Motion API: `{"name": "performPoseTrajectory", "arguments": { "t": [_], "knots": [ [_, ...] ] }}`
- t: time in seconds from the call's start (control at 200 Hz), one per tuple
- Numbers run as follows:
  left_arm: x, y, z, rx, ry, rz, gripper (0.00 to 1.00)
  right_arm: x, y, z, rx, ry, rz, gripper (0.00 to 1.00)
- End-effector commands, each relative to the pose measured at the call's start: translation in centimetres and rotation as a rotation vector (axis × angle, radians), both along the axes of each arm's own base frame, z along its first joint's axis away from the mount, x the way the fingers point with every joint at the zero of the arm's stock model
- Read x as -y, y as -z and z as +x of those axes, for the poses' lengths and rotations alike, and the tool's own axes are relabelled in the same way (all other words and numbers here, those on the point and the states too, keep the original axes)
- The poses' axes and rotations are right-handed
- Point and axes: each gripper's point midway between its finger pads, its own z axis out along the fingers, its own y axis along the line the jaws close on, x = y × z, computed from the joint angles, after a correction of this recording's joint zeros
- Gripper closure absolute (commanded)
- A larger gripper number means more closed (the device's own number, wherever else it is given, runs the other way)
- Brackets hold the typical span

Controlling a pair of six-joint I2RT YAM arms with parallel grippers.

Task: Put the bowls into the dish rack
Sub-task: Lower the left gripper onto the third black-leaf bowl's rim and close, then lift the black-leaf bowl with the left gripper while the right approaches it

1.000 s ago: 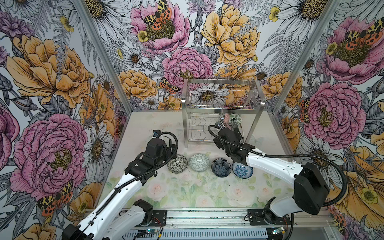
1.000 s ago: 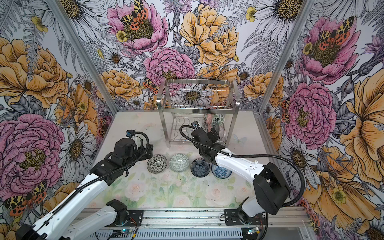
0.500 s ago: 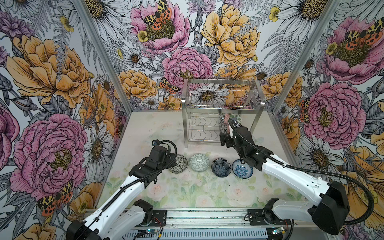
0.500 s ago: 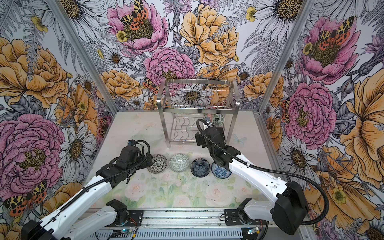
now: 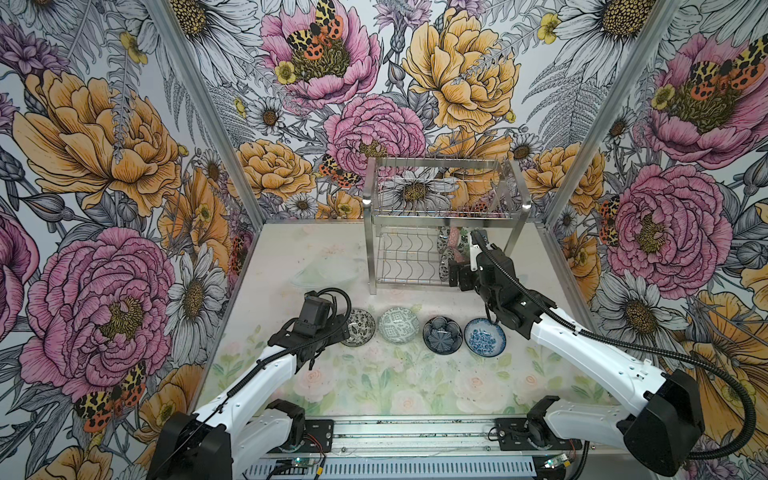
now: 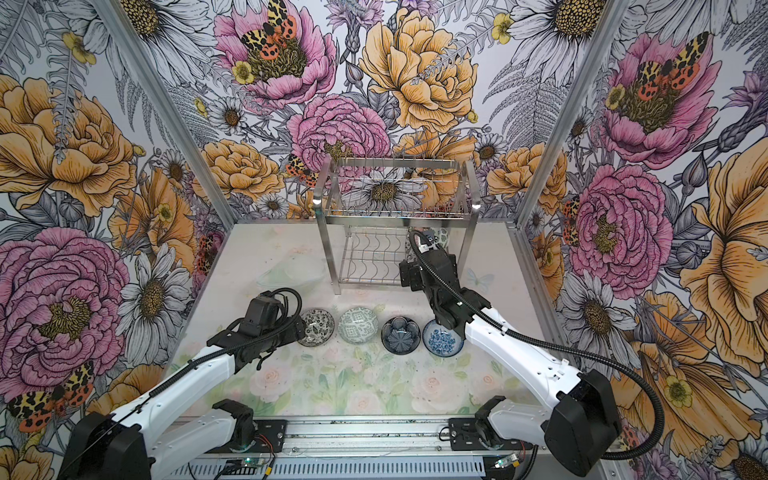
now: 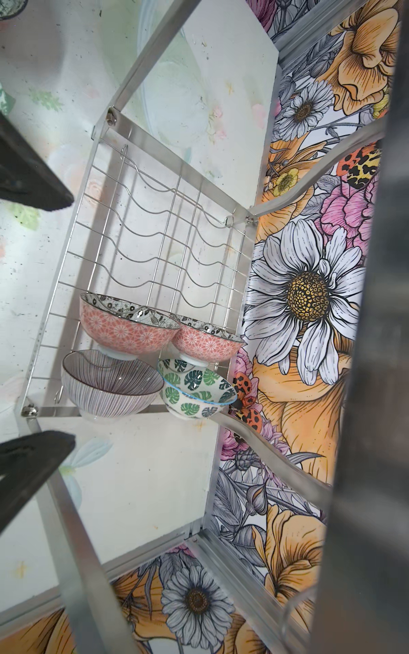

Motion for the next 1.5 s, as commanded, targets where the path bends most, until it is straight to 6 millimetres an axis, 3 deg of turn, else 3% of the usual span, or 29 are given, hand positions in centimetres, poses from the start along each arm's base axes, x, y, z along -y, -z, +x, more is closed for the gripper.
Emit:
{"name": "performPoseTrajectory", "arguments": {
  "t": [0.0,0.255,0.44,0.886,1.101,1.181,1.336,1.496],
  "knots": [
    [0.8,-0.1,1.2,0.031,0.016,-0.048,0.23,0.0,-0.6,0.2,0.003,-0.002,0.026,0.01],
    [1.0,1.2,1.8,0.008,0.024,-0.047,0.52,-0.2,-0.4,0.7,-0.005,-0.008,0.024,0.01],
    [0.9,1.1,2.1,0.012,0.022,-0.046,0.65,-0.3,-0.3,0.8,-0.008,-0.01,0.021,0.01],
    [1.0,1.4,2.2,0.003,0.026,-0.052,0.85,-0.1,-0.4,0.9,-0.007,-0.012,0.021,0.02],
    [0.9,1.4,2.1,0.0,0.024,-0.048,1.0,0.0,-0.5,0.9,-0.004,-0.009,0.02,0.02],
    [0.7,1.2,2.0,-0.001,0.023,-0.038,1.0,0.1,-0.6,0.9,-0.003,-0.009,0.023,0.02],
    [0.1,-0.9,1.8,0.041,0.023,-0.007,1.0,0.1,-0.7,0.8,-0.001,-0.012,0.025,0.02],
    [-0.3,-7.3,1.9,0.241,0.025,-0.003,1.0,0.0,-1.2,0.4,0.0,-0.027,0.037,0.01]
  ]
}}
